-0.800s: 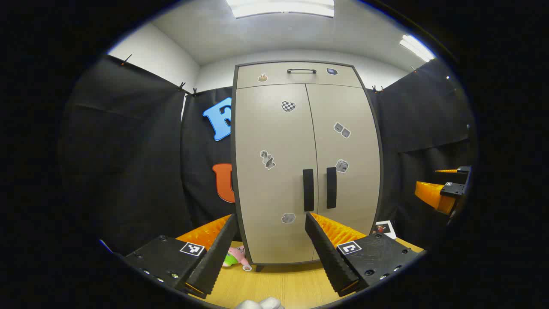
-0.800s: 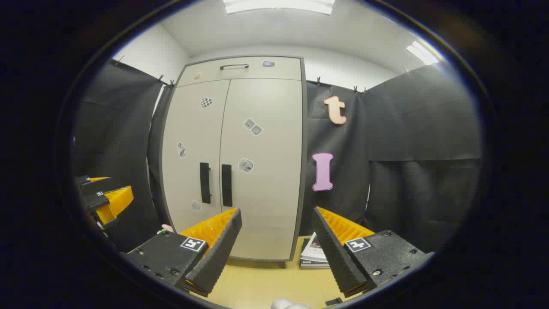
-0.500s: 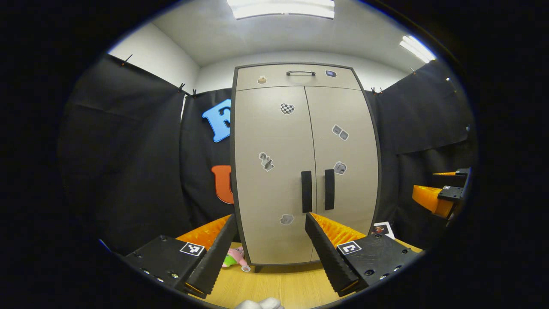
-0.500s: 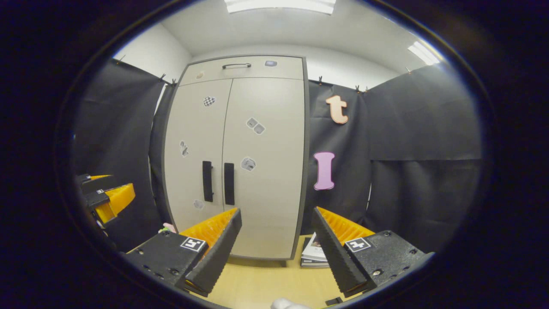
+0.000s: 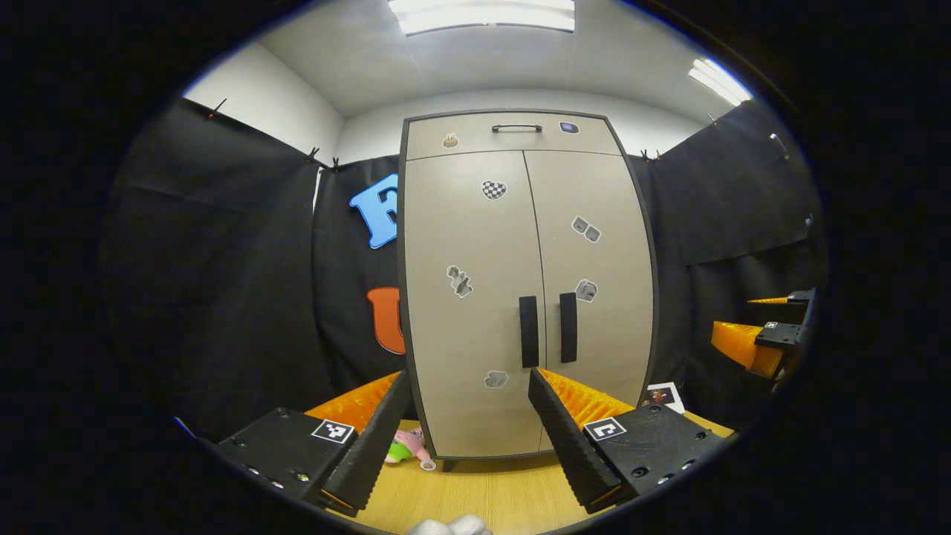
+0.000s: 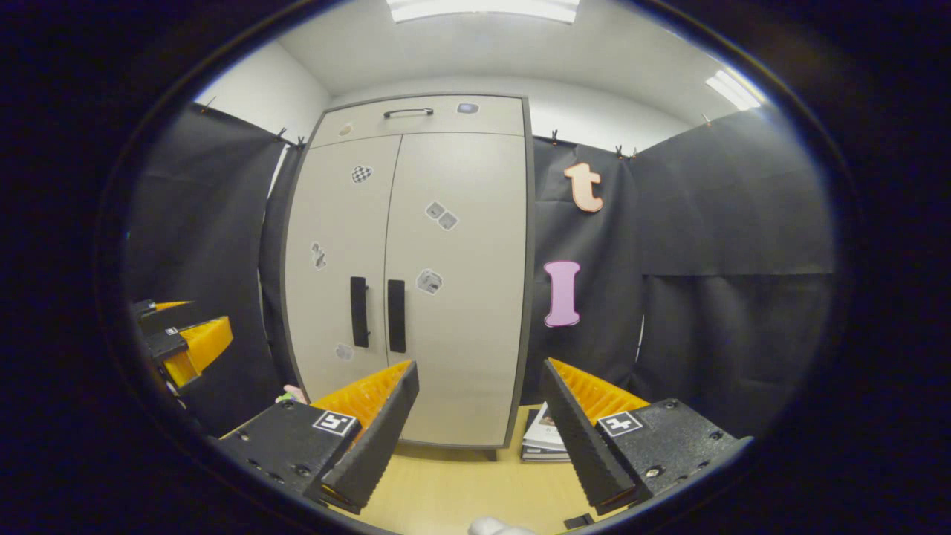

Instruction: Open the right door of the double-door shoe cabinet with the right hand, and open the left door with the left hand.

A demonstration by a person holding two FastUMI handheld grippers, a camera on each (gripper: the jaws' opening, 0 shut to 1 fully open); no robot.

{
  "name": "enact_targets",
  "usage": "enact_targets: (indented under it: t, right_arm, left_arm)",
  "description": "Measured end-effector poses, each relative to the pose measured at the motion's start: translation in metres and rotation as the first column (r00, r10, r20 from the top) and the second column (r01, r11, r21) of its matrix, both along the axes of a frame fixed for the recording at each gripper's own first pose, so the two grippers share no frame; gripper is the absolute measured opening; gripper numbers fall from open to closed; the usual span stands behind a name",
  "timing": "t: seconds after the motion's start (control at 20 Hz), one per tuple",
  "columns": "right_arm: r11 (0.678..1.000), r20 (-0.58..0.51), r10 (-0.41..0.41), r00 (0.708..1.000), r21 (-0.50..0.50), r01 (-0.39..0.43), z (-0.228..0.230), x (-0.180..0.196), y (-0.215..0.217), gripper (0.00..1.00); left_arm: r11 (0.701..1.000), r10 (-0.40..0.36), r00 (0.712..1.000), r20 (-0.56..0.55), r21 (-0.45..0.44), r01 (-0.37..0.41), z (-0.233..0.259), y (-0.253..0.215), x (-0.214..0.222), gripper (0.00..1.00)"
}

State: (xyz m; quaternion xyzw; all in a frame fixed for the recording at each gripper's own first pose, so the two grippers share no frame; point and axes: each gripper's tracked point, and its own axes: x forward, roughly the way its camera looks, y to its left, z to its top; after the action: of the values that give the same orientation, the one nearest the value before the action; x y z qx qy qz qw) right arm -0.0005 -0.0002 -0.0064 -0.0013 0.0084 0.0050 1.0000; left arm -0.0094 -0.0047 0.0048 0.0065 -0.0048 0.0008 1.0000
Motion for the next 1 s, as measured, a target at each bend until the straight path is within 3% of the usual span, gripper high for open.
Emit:
enact_targets:
  t: [0.45, 1.0]
  right_arm:
    - [0.998, -0.025, 0.049, 0.998, -0.029, -0.050, -0.014, 0.053, 0.034, 1.00]
    - [0.996, -0.017, 0.089, 0.996, -0.008, -0.089, -0.018, 0.191, 0.117, 1.00]
  left_arm:
    - [0.999, 0.052, 0.999, -0.017, 0.008, -0.051, -0.005, 0.023, -0.018, 0.96]
    - [0.989, 0.151, 0.986, -0.070, 0.019, -0.150, -0.024, 0.054, -0.043, 0.96]
